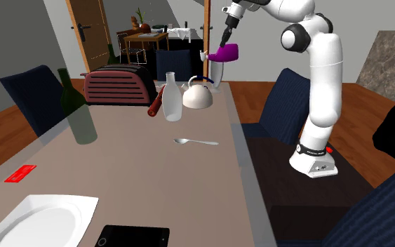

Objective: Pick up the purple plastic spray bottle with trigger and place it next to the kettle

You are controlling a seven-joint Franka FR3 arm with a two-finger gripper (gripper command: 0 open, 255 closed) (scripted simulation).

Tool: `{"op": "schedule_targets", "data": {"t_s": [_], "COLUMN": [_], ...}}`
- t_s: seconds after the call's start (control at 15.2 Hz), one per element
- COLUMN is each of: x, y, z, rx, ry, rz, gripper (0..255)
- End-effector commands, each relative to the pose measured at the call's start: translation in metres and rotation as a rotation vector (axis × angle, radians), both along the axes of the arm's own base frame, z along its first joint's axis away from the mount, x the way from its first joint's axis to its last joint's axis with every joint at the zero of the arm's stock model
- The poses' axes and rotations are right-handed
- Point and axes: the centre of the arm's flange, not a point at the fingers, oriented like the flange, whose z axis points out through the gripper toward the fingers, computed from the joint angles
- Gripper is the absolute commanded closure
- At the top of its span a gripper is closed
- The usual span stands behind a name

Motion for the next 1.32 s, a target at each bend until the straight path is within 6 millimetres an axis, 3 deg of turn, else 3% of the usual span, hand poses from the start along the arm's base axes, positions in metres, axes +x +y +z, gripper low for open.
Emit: {"op": "schedule_targets", "data": {"t_s": [0.0,1.25], "x": [-0.001,-0.001], "y": [0.0,0.0], "z": [-0.01,-0.11], "rx": [-0.001,-0.001], "ry": [0.0,0.0], "rz": [0.0,0.0], "gripper": [255,255]}}
